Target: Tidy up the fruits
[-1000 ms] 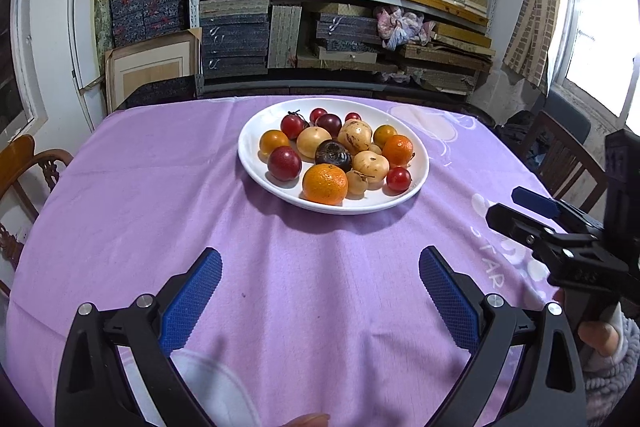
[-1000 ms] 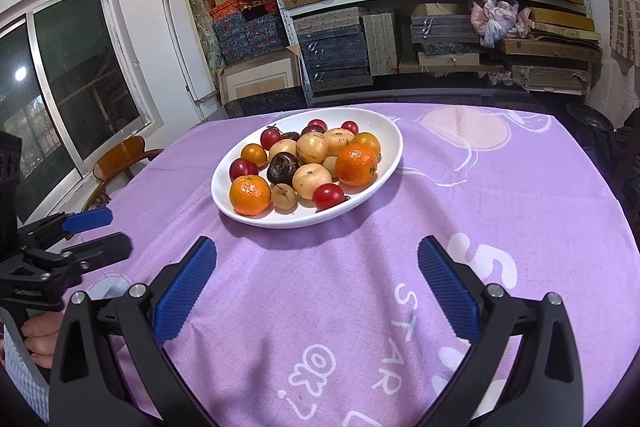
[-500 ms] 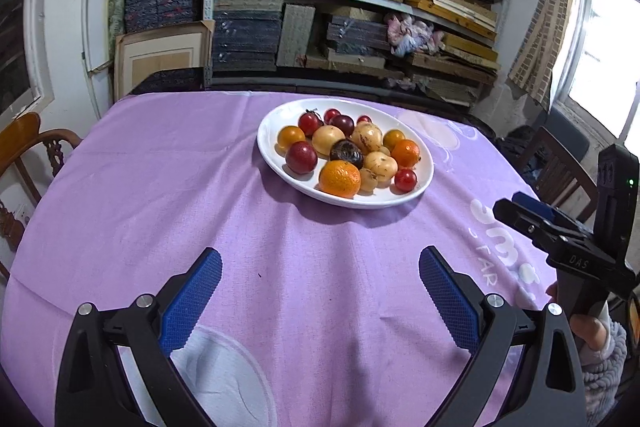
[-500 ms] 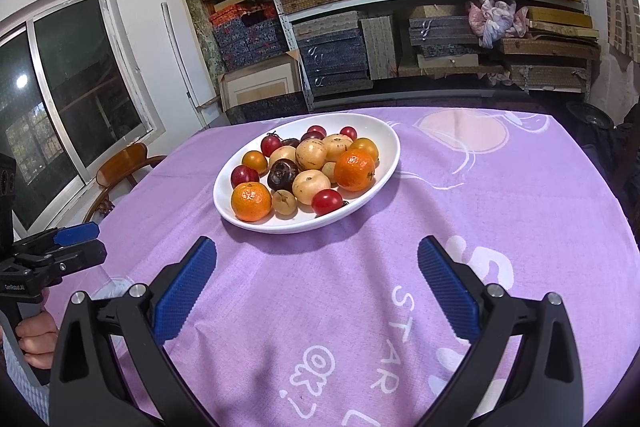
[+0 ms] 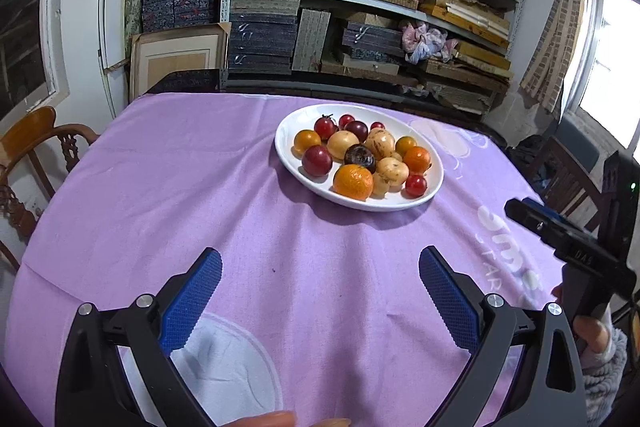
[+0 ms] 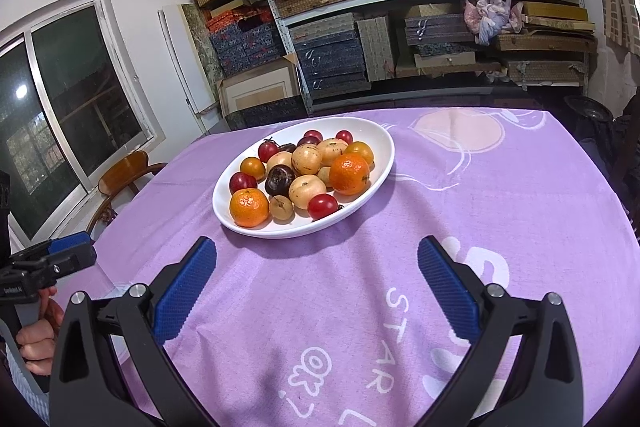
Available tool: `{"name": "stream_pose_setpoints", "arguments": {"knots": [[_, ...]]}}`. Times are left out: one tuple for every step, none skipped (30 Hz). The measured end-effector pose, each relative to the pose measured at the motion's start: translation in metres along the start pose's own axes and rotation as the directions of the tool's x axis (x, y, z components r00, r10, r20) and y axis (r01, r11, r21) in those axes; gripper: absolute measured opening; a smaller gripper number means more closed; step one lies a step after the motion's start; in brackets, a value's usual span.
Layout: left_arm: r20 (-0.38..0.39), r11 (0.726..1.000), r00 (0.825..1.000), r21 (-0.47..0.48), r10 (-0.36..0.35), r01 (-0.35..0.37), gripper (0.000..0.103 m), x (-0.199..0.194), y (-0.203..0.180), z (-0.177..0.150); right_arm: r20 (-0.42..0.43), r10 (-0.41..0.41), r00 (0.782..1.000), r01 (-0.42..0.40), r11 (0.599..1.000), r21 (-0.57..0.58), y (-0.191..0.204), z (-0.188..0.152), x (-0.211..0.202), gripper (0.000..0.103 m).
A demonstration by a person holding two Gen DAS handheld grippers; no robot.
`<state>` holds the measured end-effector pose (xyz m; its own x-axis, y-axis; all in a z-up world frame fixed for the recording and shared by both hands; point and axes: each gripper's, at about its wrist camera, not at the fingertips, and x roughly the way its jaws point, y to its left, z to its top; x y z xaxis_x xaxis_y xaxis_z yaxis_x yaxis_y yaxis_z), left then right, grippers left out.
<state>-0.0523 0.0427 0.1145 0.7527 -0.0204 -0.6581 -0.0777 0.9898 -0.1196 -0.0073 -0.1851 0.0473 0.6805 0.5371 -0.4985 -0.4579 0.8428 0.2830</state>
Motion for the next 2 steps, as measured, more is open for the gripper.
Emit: {"name": "stream_pose_setpoints", "arguments": {"knots": [[-0.007, 1.000, 1.000, -0.001, -0.006, 0.006, 0.100, 0.0000, 0.0004, -0.0016, 0.002, 0.002, 1.000, -0.002, 1.000, 0.000, -0.0003, 0.0006, -0.0011, 0.099], [-0.006, 1.000, 1.000, -0.006, -0.008, 0.008, 0.100, -0.0014, 0.0010, -0.0031, 0.004, 0.005, 1.000, -0.005, 1.000, -0.002, -0.0007, 0.0007, -0.0022, 0.099]]}}
